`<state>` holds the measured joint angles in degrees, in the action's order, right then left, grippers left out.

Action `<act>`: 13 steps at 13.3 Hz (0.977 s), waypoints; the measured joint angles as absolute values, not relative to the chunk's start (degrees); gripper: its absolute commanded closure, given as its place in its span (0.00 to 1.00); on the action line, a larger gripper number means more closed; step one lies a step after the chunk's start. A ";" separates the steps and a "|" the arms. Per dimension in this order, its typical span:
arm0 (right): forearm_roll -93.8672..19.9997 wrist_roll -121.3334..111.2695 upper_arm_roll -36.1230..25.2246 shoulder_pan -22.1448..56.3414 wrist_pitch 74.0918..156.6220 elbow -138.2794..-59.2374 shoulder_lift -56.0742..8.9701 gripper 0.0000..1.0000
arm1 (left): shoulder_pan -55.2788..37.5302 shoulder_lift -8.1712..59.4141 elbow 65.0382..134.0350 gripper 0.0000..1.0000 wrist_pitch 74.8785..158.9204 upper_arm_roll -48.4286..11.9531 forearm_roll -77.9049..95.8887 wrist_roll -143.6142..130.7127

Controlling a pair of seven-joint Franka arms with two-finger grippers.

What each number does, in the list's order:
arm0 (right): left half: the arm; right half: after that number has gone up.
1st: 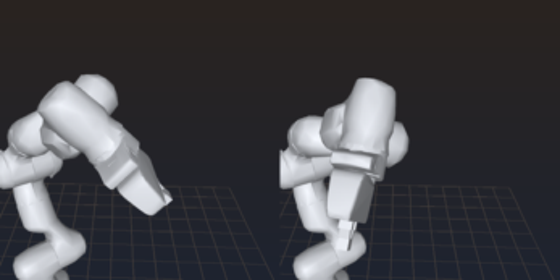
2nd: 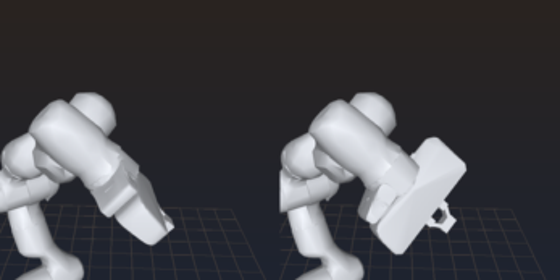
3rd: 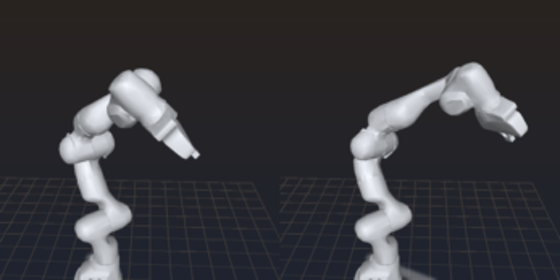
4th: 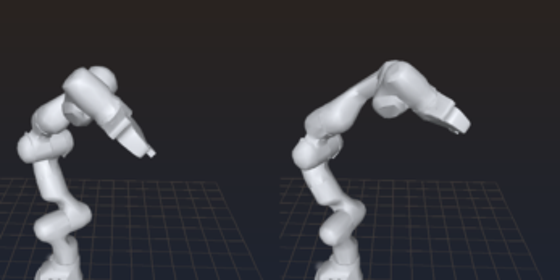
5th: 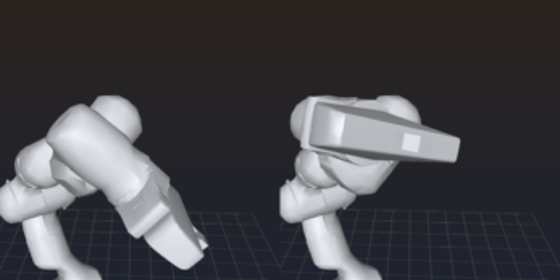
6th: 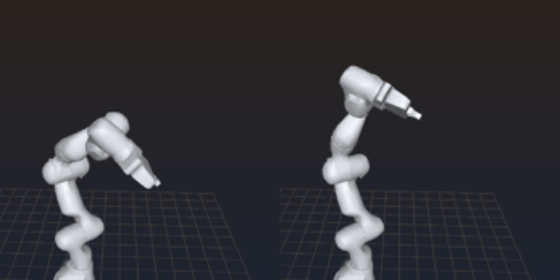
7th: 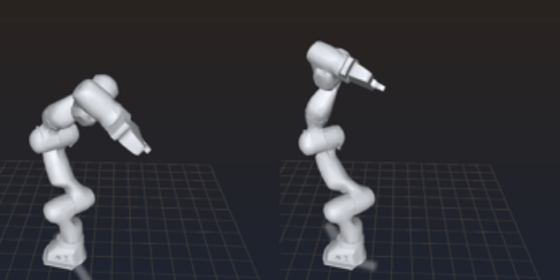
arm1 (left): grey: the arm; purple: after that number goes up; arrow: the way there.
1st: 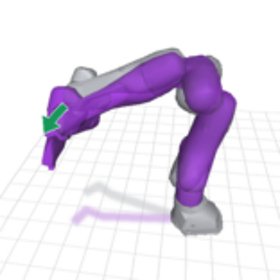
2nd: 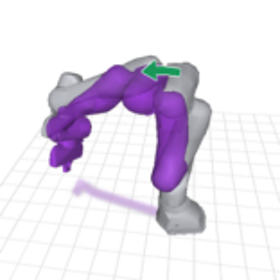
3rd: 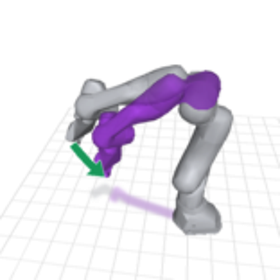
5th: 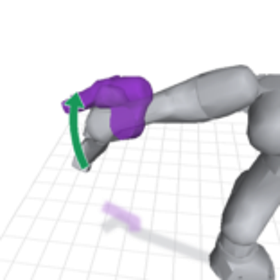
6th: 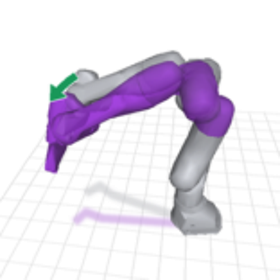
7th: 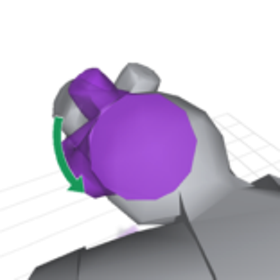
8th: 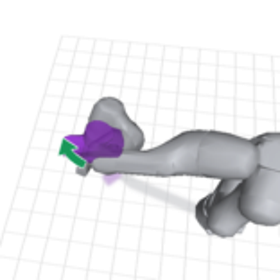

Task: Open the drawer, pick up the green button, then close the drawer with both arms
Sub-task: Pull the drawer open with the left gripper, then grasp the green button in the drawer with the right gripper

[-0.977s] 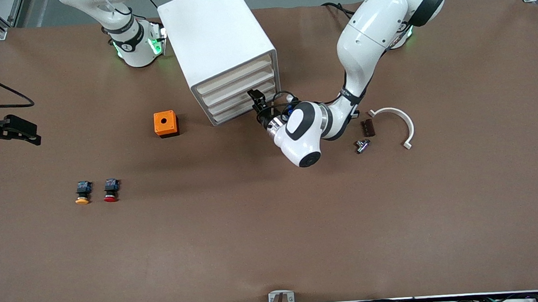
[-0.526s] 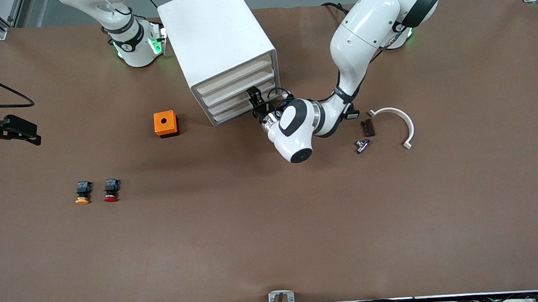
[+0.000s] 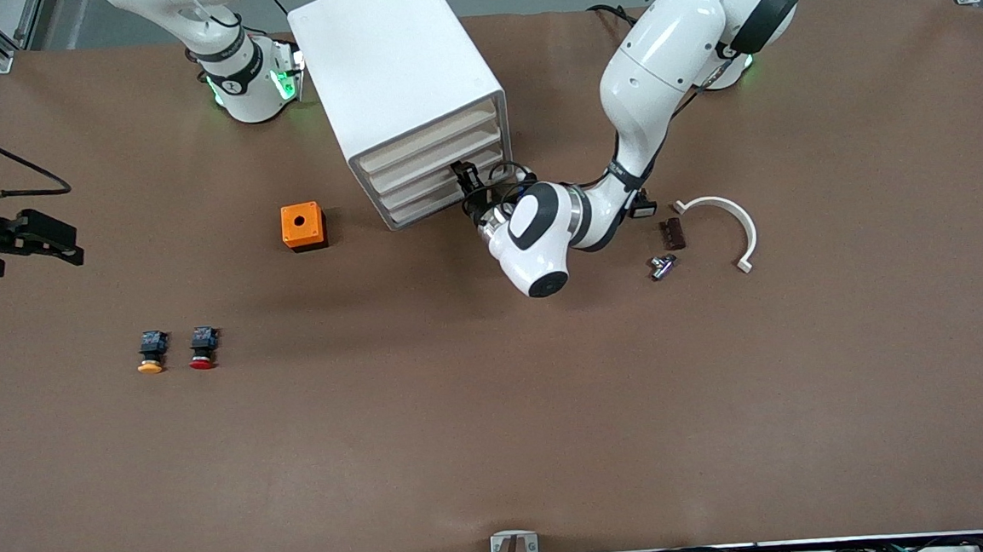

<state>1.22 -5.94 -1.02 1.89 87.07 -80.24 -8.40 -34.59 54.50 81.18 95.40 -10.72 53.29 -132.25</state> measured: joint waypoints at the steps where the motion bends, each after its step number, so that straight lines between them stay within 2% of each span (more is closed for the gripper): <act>1: 1.22 -5.91 -0.96 3.39 87.35 -80.24 -8.55 0.00 | -34.45 54.50 81.07 1.00 95.37 -10.66 53.28 -132.24; 8: -3.17 -3.52 -1.01 5.73 88.55 -80.24 -10.62 0.00 | -29.74 54.11 77.24 1.00 94.41 -5.77 53.04 -131.50; 10: -4.46 4.22 -0.86 7.09 88.56 -80.24 -11.73 0.00 | -26.53 54.11 76.24 1.00 94.42 -5.61 52.87 -131.16; 12: -4.50 16.68 -0.61 12.46 88.57 -80.24 -12.70 0.00 | -24.11 54.13 75.77 1.00 94.43 -5.65 52.86 -130.02; 13: -4.49 23.90 -0.47 16.03 88.59 -80.25 -13.21 0.00 | -23.56 54.14 75.71 0.90 94.50 -5.68 52.86 -129.15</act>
<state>-4.49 23.90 -0.47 16.03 88.59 -80.25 -13.21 -23.56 54.14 75.71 94.50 -5.68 52.86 -129.15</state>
